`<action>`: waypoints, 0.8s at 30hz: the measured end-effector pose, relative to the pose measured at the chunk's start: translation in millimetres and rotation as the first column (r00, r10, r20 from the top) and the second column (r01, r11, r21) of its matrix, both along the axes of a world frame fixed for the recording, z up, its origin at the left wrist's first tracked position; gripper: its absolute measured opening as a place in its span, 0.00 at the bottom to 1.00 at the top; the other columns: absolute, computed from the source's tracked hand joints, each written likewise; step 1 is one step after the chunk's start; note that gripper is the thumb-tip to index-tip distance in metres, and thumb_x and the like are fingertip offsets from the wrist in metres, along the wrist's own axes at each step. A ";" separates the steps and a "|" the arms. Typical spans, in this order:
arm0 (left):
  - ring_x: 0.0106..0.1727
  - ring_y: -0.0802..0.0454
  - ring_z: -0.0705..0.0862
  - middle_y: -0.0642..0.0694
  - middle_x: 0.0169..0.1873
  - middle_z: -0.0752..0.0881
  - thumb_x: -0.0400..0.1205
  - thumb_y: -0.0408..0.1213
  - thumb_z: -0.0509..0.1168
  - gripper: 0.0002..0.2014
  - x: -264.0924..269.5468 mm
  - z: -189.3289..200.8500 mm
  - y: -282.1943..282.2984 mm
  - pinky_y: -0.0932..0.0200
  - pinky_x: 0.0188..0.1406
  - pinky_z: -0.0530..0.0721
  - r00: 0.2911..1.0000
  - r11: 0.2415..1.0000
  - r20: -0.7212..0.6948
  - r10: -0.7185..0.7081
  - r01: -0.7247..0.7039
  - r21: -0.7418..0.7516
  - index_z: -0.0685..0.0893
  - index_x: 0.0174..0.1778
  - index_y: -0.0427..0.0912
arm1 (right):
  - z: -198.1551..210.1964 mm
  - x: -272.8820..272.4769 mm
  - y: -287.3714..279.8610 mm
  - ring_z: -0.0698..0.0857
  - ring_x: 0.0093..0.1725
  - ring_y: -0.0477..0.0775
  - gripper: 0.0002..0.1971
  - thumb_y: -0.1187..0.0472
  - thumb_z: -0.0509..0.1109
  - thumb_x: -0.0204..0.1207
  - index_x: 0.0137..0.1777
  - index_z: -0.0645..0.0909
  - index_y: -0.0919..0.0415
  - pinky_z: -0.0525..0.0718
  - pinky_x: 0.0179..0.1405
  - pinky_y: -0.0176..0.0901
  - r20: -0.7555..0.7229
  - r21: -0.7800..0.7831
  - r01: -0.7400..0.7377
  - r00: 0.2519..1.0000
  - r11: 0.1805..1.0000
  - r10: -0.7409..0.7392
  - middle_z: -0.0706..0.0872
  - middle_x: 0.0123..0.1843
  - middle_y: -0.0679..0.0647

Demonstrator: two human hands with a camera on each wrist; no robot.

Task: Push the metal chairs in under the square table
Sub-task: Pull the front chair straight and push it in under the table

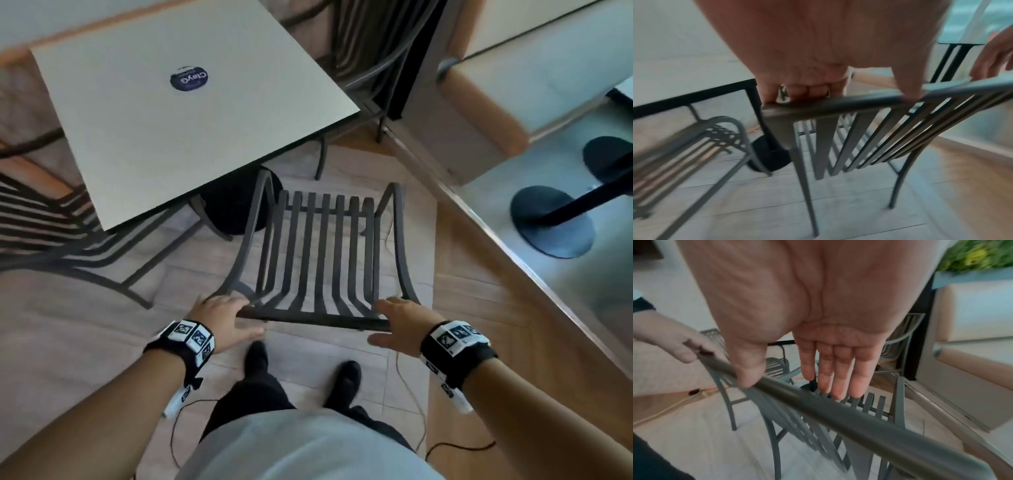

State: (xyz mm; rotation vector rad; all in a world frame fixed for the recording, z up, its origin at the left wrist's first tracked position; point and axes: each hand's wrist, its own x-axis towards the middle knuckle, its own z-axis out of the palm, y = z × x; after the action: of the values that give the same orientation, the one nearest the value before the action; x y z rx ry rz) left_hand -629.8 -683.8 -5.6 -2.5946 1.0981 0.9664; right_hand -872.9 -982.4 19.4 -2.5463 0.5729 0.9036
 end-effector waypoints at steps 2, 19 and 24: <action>0.71 0.47 0.81 0.51 0.70 0.85 0.75 0.70 0.60 0.32 -7.0 -8.0 3.7 0.43 0.70 0.73 0.993 0.998 0.113 0.040 -0.034 -0.055 0.78 0.70 0.57 | -7.7 -6.4 -3.4 0.83 0.67 0.56 0.34 0.36 0.68 0.74 0.79 0.67 0.45 0.85 0.61 0.53 -0.040 -0.020 -0.063 0.997 0.998 0.062 0.78 0.74 0.48; 0.49 0.45 0.81 0.49 0.47 0.81 0.66 0.69 0.71 0.26 -47.3 -1.1 22.3 0.49 0.48 0.82 0.986 0.988 -0.097 0.139 -0.131 0.082 0.76 0.45 0.52 | -21.9 -19.4 -18.4 0.89 0.54 0.54 0.21 0.58 0.59 0.81 0.71 0.71 0.36 0.85 0.49 0.47 -0.065 -0.183 -0.194 0.980 0.964 0.185 0.85 0.59 0.40; 0.57 0.40 0.85 0.44 0.58 0.85 0.69 0.66 0.68 0.29 -94.1 -23.8 37.3 0.46 0.53 0.84 0.990 0.993 -0.103 0.094 -0.086 0.079 0.79 0.59 0.49 | -43.3 -32.8 -30.4 0.86 0.48 0.46 0.06 0.56 0.64 0.74 0.46 0.78 0.42 0.75 0.71 0.57 -0.166 -0.286 -0.115 0.984 0.951 0.069 0.86 0.45 0.40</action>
State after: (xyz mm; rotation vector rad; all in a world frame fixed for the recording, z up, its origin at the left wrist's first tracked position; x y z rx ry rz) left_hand -723.8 -646.5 -29.4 -2.5785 0.9552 1.1547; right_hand -905.7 -1012.7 -23.9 -2.8047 0.6839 1.1323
